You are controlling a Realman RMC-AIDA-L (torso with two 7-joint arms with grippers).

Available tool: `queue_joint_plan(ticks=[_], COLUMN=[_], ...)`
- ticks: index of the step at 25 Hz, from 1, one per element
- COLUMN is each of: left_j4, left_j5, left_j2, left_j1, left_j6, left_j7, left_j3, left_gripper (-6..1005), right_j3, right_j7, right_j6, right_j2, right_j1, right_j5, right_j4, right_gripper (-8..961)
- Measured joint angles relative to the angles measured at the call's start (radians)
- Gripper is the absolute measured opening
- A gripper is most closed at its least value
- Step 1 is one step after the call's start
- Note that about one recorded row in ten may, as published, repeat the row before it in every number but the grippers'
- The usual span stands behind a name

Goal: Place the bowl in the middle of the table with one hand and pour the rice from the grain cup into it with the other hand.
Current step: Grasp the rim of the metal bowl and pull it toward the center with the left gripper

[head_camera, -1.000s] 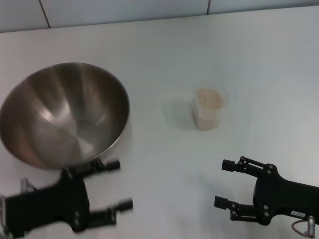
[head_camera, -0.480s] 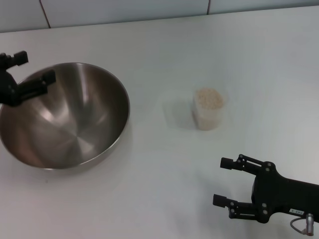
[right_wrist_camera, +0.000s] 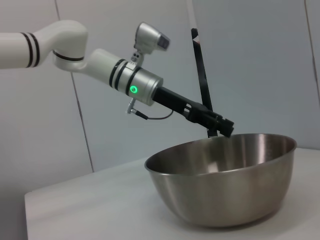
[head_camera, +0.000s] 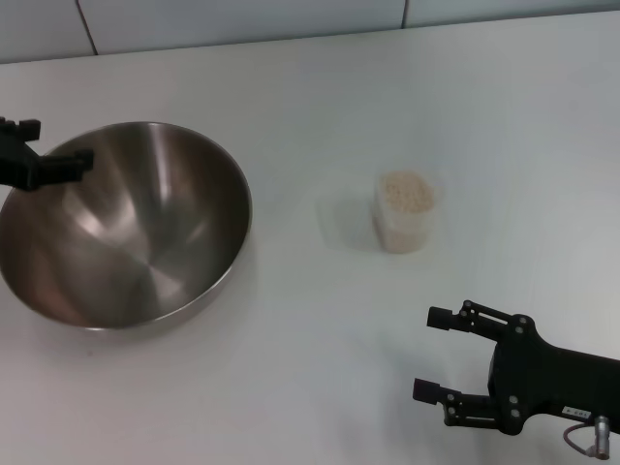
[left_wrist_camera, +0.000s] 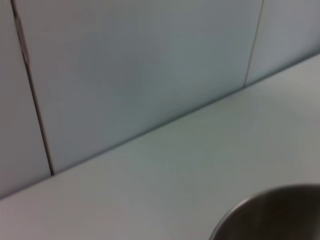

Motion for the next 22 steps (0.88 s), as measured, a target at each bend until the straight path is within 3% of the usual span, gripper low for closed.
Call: queue_joint_plan(ticks=[6, 22], left_j4=[-0.075, -0.093], left_j5=[0.073, 0.107], left_j2=[0.004, 0.002], left_j1=[-0.043, -0.058], left_j6=[-0.003, -0.003], left_j7=[-0.019, -0.029], left_j3=[-0.005, -0.005], left_gripper=[842, 843], right_j3=[0.0, 0.0], right_j7=[0.0, 0.0], right_j6=[0.004, 0.005], right_j2=[0.0, 0.0], right_j1=[0.0, 0.002], right_j5=[0.0, 0.0], right_j4=[0.0, -0.002], right_gripper=[812, 806])
